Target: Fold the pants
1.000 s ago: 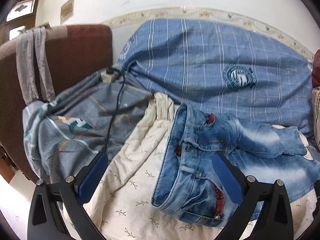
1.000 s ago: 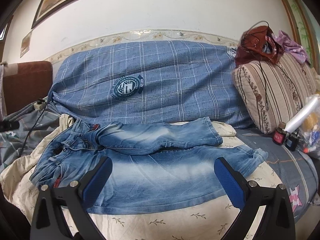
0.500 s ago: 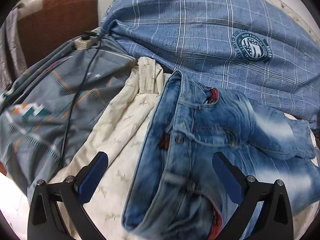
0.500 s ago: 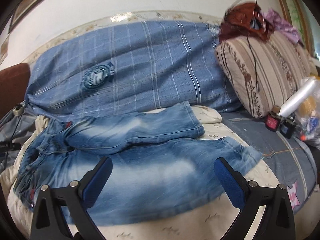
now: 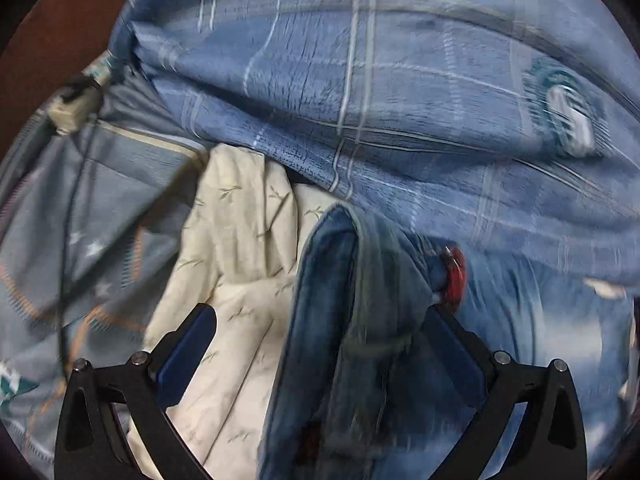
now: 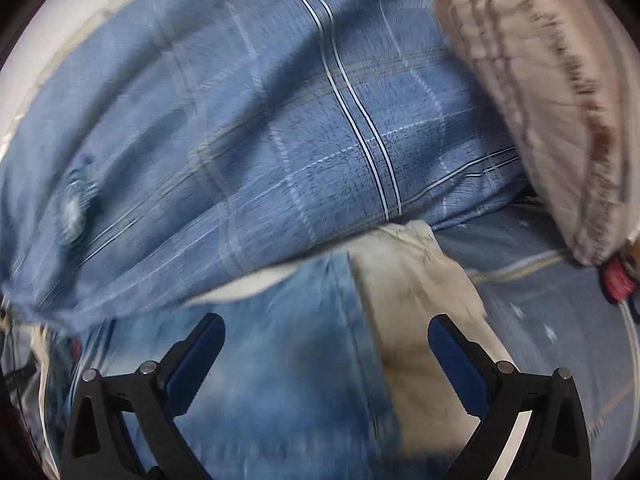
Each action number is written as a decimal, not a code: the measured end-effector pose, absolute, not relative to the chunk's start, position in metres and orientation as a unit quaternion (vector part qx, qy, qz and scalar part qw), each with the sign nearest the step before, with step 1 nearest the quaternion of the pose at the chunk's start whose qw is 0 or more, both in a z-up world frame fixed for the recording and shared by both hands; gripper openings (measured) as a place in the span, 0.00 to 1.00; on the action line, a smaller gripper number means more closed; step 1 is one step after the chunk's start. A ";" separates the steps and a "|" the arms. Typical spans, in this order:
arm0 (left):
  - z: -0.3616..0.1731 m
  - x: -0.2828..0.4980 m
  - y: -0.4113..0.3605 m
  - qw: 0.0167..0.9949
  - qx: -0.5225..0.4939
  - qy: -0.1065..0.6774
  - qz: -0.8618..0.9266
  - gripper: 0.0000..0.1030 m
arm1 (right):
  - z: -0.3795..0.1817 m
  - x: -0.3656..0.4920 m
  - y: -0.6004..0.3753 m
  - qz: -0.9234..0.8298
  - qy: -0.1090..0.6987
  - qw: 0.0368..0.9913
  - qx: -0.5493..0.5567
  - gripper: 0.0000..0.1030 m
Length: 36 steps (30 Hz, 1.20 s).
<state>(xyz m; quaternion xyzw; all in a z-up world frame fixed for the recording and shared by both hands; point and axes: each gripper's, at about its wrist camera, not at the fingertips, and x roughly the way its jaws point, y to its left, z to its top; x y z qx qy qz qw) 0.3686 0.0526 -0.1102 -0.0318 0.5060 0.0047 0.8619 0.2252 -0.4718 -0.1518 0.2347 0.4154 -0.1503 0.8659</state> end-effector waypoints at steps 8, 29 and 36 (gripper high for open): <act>-0.154 0.419 0.040 0.830 -0.084 0.550 -0.039 0.30 | -0.210 0.292 -0.488 -0.168 0.478 0.823 0.255 0.50; -0.053 0.219 0.073 0.922 -0.073 0.357 -0.129 0.14 | -0.086 0.108 -0.440 -0.135 0.265 0.917 0.266 0.26; -0.096 0.142 0.090 0.910 -0.039 0.389 -0.138 0.15 | -0.128 0.035 -0.447 -0.136 0.275 0.896 0.321 0.26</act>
